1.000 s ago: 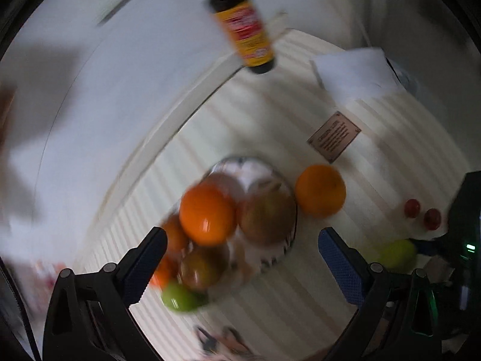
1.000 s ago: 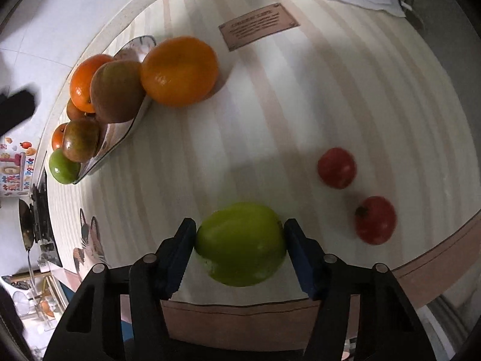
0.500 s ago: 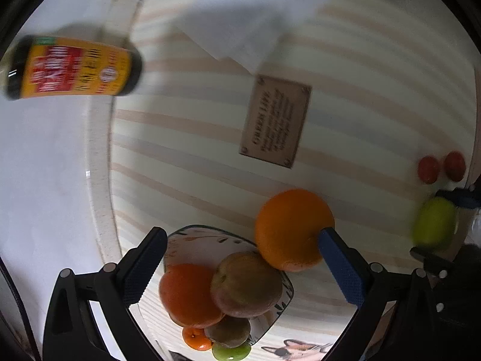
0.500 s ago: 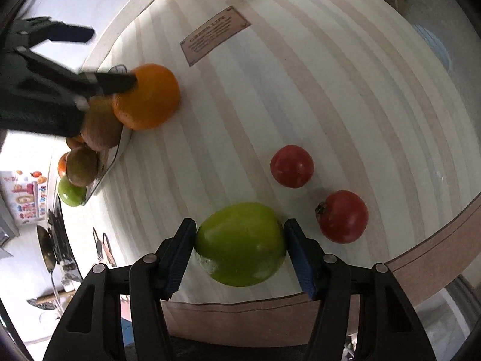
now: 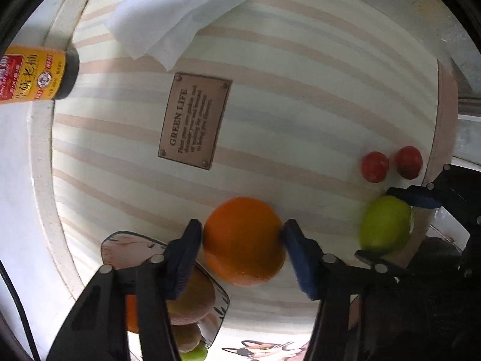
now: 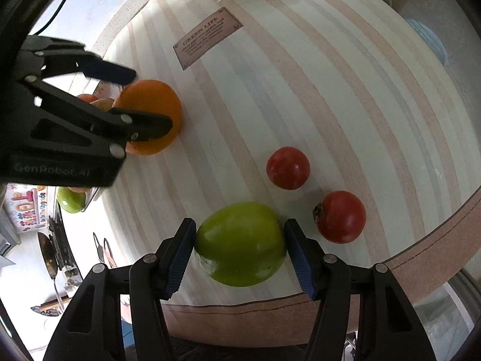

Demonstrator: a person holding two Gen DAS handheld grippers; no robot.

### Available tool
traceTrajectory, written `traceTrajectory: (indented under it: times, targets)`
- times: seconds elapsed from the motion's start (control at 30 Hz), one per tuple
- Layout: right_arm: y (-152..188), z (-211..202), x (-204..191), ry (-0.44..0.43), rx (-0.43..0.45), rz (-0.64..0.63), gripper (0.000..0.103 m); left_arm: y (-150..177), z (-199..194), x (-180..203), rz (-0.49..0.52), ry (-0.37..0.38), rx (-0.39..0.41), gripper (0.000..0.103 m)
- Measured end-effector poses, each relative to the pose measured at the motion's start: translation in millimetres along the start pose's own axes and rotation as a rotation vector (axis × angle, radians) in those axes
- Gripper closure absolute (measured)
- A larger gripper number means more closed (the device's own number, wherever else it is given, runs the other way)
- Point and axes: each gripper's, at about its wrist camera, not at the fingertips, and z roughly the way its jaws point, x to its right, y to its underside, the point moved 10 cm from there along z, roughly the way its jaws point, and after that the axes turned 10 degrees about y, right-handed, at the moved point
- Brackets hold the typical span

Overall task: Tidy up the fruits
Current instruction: 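Close the left tool around the orange beside the plate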

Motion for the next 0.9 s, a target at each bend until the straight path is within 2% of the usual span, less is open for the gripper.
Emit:
traceTrajectory:
  times: [0.17,0.3,0.47,0.57,0.7,0.9]
  targets:
    - [3.4,-0.4,0.4,0.010,-0.002,-0.005,0.040,9.8,0.4,5.3,0.003,-0.045,0.007,0.049]
    - [6.4,0.3,-1.7,0.016,0.000,-0.008,0.040,21.4,0.3,-2.5,-0.047,-0.030,0.014,0.050]
    - [10.7,1.0,-3.4,0.022,0.010,-0.010,0.040,38.3,-4.8,-8.6,-0.111,-0.040,0.072,0.051]
    - [12.5,-0.5,-0.6,0.026,0.015,-0.008,0.040,56.7,-6.0,-6.5,-0.177,-0.022,0.114,0.055]
    - [15.7,0.2,-1.6,0.035,0.018,-0.022,0.040,83.7,-5.8,-3.5,-0.292,0.047,0.181,0.055]
    - [20.4,3.5,-12.1,0.067,0.020,-0.062,0.040,101.6,7.7,-16.7,-0.346,0.043,0.207,0.051]
